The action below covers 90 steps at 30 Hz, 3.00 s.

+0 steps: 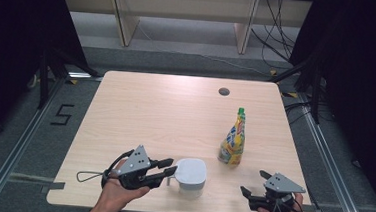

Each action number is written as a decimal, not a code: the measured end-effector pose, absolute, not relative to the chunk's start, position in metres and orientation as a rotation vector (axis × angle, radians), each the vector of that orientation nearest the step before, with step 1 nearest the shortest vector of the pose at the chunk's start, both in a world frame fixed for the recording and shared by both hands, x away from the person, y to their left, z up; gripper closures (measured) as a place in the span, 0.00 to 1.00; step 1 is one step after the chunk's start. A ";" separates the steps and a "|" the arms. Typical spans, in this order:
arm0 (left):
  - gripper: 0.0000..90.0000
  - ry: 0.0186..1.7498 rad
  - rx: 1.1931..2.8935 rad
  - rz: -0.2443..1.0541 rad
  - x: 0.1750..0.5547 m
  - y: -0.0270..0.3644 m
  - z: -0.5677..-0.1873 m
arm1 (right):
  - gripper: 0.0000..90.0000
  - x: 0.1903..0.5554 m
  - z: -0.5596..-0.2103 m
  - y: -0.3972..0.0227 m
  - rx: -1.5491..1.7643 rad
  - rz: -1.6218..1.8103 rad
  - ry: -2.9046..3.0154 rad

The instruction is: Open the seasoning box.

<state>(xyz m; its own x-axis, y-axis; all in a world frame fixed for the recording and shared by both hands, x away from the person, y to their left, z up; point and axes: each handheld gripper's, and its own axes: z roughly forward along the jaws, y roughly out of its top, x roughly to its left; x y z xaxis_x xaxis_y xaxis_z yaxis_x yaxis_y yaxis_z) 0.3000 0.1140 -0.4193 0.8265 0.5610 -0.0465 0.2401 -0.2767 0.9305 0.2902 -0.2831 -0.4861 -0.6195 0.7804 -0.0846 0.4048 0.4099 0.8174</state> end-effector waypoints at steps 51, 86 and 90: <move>0.98 0.612 1.874 0.276 0.310 0.113 -0.442 | 0.93 0.283 -0.455 -0.200 0.652 1.429 2.239; 0.68 0.623 1.923 0.349 0.302 0.140 -0.444 | 1.00 0.287 -0.432 -0.165 0.484 1.435 2.232; 0.60 0.660 1.934 0.372 0.297 0.153 -0.457 | 0.99 0.287 -0.430 -0.157 0.458 1.441 2.222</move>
<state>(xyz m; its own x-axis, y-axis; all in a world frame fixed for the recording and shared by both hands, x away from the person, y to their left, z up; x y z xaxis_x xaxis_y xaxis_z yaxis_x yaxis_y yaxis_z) 0.2970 0.1533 -0.4566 0.8024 0.5960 -0.0299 0.2825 -0.3353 0.8988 0.2869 -0.1572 -0.4299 -0.8435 0.5027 -0.1893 0.0324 0.3993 0.9162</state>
